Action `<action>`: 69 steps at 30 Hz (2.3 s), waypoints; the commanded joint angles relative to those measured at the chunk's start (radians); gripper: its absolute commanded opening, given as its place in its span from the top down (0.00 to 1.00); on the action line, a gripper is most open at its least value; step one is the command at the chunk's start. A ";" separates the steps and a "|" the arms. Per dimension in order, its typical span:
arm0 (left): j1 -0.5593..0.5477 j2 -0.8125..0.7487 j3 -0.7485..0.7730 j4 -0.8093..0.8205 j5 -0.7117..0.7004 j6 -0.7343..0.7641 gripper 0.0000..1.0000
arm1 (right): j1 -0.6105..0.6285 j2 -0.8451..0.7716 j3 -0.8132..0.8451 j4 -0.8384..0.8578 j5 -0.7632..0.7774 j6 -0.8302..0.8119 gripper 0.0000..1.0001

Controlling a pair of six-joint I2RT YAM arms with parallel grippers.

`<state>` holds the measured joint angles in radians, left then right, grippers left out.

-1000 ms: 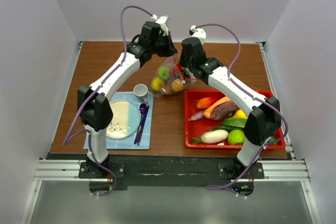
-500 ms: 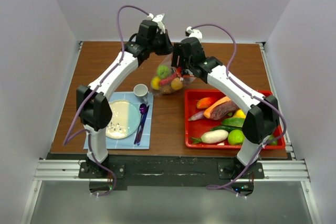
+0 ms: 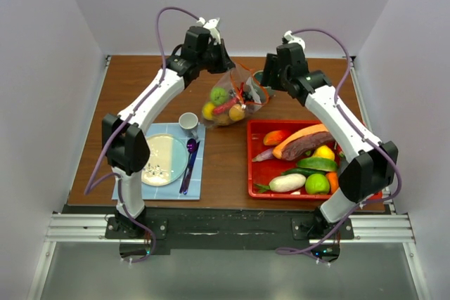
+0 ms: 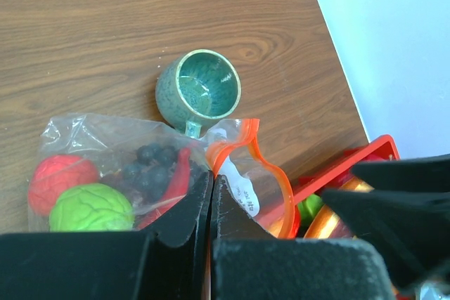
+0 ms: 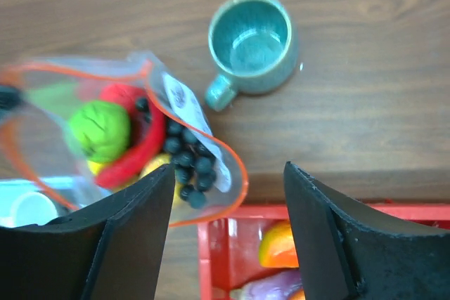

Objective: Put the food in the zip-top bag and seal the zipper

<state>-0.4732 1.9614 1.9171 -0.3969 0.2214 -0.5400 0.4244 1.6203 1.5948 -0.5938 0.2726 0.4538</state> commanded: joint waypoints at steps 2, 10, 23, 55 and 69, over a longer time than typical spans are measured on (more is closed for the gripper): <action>0.010 -0.050 0.054 0.075 0.029 -0.012 1.00 | 0.010 0.009 -0.096 0.026 -0.113 -0.018 0.34; 0.010 -0.036 0.066 0.067 0.029 -0.011 1.00 | 0.004 0.050 -0.145 0.087 -0.153 0.016 0.53; 0.007 0.001 0.138 0.000 0.053 0.034 1.00 | 0.039 0.098 0.158 -0.006 -0.236 0.075 1.00; 0.013 -0.191 -0.226 0.223 0.007 0.127 0.53 | 0.030 0.294 0.297 -0.058 -0.274 0.203 1.00; -0.102 -0.737 -1.114 0.962 -0.287 0.339 0.46 | 0.030 0.335 0.352 -0.115 -0.269 0.276 1.00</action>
<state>-0.4896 1.2995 1.0611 0.2531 0.1040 -0.3344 0.4561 1.9533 1.9007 -0.6971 0.0078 0.6930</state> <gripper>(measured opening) 0.557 0.014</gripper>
